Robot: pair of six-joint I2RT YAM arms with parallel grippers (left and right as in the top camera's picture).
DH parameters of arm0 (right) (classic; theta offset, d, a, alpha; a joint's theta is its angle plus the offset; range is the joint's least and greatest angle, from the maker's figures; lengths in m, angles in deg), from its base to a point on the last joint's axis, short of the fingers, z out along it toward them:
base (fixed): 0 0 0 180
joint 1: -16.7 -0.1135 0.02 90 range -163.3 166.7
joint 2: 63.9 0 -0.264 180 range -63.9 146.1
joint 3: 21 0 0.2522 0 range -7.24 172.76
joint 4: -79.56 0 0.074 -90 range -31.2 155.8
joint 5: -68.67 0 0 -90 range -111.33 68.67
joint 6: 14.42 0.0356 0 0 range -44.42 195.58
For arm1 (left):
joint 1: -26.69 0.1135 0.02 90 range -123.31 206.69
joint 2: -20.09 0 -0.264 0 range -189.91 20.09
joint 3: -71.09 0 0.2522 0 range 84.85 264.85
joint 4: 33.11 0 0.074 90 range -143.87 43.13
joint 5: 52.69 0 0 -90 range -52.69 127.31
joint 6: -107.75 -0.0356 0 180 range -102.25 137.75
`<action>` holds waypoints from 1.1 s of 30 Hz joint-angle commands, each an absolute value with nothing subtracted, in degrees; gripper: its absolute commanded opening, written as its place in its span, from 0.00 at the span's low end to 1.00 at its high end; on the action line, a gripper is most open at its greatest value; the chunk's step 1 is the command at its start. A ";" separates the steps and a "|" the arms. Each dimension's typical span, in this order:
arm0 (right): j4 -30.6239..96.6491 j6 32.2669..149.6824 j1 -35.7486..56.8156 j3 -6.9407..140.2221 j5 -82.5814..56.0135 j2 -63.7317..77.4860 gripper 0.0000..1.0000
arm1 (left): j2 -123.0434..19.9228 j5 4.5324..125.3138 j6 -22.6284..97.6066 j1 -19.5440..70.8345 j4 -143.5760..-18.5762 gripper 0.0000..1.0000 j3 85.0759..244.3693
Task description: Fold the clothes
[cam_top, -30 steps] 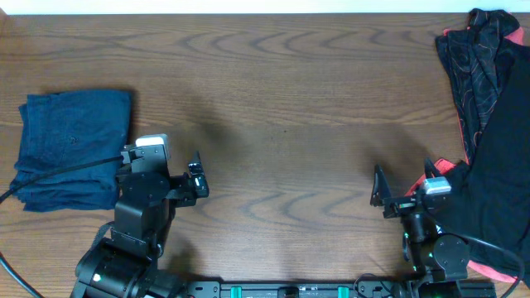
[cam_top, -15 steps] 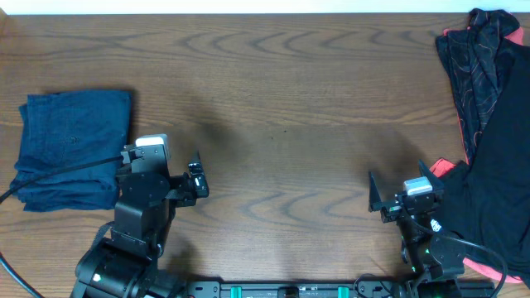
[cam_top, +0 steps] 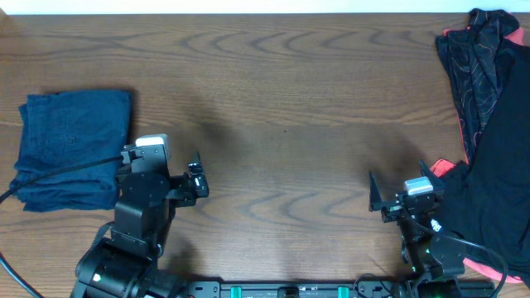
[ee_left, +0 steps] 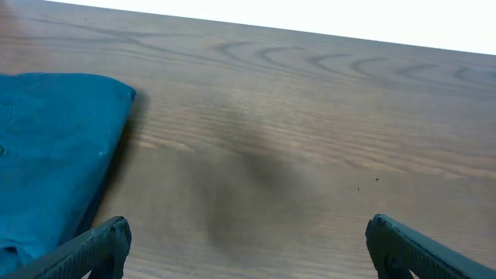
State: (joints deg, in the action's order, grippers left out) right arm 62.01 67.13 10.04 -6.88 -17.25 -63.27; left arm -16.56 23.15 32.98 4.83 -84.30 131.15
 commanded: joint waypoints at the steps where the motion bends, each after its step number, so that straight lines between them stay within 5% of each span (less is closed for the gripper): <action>1: 61.77 66.32 10.41 -6.92 -17.21 -63.62 0.99 | -16.58 22.24 33.48 4.61 -84.28 0.98 130.63; 18: 61.77 66.32 10.41 -6.92 -17.21 -63.62 0.99 | -16.10 22.26 33.48 5.31 -86.18 0.98 130.58; 33: 61.77 66.32 10.41 -6.92 -17.21 -63.62 0.99 | -0.84 26.59 33.50 21.68 -88.08 0.98 113.93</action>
